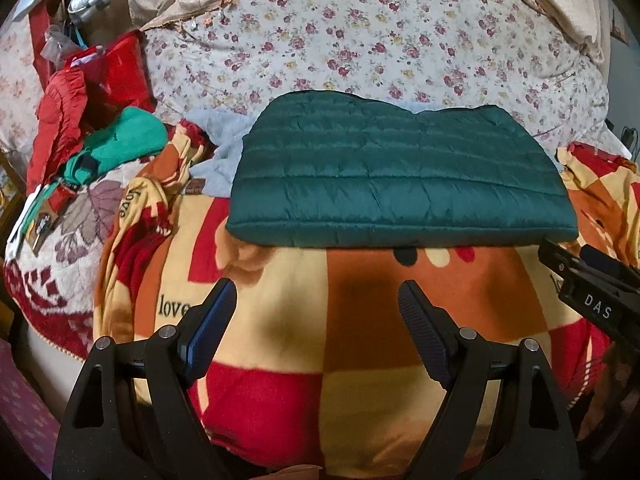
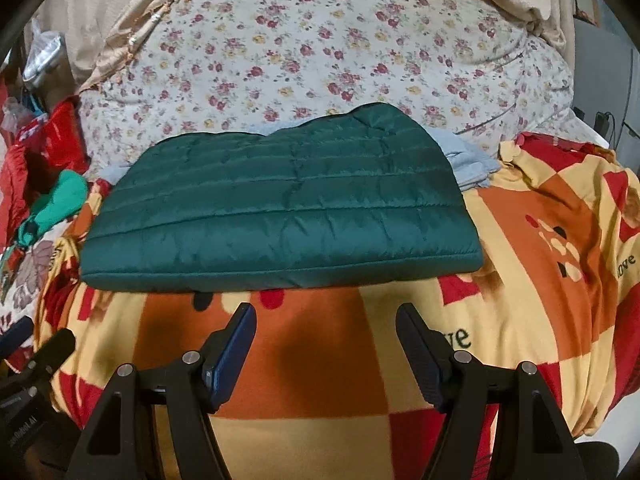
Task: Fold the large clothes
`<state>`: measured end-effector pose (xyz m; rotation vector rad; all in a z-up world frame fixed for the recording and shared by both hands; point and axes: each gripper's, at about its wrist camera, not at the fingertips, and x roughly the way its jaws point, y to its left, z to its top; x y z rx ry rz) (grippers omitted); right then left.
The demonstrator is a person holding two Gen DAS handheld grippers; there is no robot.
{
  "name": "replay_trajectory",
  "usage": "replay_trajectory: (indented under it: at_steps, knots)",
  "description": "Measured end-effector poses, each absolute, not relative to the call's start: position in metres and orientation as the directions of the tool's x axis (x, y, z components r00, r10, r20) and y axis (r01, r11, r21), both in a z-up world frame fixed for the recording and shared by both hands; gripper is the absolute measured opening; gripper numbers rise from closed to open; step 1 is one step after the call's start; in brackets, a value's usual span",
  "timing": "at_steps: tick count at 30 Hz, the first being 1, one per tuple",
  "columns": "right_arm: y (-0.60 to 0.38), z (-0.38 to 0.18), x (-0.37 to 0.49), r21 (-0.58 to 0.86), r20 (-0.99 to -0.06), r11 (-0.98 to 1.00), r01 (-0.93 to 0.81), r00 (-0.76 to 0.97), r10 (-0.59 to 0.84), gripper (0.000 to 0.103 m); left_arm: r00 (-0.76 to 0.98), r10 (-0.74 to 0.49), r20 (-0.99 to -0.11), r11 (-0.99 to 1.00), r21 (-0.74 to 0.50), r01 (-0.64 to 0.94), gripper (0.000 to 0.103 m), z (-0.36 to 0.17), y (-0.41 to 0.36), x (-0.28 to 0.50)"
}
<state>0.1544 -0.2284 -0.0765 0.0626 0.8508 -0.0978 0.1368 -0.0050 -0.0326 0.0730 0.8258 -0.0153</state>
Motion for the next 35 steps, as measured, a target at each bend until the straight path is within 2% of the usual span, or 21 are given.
replay_trajectory:
  at_steps: [19,35]
  knots:
    - [-0.242,-0.08,0.203,-0.027,-0.729,0.991,0.13,0.676,-0.109,0.07,0.682,-0.038,-0.731,0.999,-0.002,0.053,0.083,-0.045,-0.011,0.223]
    - [-0.23,-0.099,0.199,-0.017,-0.759,0.994,0.106,0.645,-0.082,0.07,0.733,-0.005,-0.68,1.0,0.012,0.018,0.083,-0.041,0.0,0.209]
